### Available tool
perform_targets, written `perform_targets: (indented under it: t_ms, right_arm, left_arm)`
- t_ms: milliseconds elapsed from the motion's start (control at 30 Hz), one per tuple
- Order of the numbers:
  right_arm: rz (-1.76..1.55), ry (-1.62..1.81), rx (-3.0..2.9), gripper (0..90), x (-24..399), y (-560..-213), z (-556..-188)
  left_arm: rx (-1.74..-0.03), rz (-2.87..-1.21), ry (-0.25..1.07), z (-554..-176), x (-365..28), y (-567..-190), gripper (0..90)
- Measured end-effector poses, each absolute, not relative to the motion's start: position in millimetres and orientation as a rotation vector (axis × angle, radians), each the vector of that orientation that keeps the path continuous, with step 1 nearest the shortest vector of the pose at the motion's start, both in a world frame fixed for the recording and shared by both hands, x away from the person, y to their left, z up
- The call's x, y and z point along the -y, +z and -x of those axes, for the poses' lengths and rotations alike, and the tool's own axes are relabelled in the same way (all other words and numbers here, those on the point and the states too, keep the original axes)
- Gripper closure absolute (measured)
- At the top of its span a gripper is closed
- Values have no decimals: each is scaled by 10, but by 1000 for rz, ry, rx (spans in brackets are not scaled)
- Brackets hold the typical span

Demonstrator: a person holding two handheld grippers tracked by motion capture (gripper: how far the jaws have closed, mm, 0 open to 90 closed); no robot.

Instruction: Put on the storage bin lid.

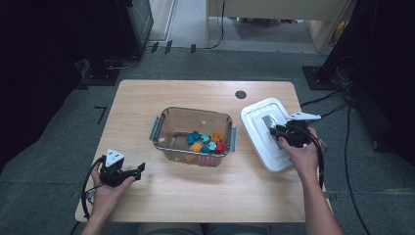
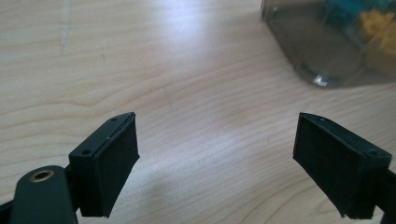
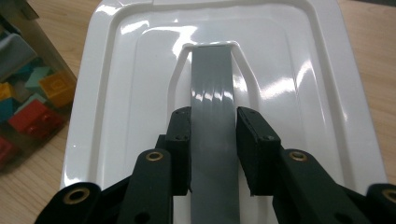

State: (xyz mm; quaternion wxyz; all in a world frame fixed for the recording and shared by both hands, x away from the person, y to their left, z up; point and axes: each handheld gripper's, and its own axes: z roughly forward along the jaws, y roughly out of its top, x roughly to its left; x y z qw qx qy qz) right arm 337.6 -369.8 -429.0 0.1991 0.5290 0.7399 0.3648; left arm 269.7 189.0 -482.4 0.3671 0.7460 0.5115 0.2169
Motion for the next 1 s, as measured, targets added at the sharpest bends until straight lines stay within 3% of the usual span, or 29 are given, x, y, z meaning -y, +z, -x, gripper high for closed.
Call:
perform_targets:
  t_ms: [500, 1000]
  right_arm:
    - [-1333, 1145, -2145, 686, 3367, -3736, -3408]
    - [-1088, 1190, -2367, 686, 2389, -3659, -3604]
  left_arm:
    - [-1249, -1876, 544, -2690, -1800, -4488, 144]
    - [-1219, -1871, 530, -2714, -1736, -4400, 144]
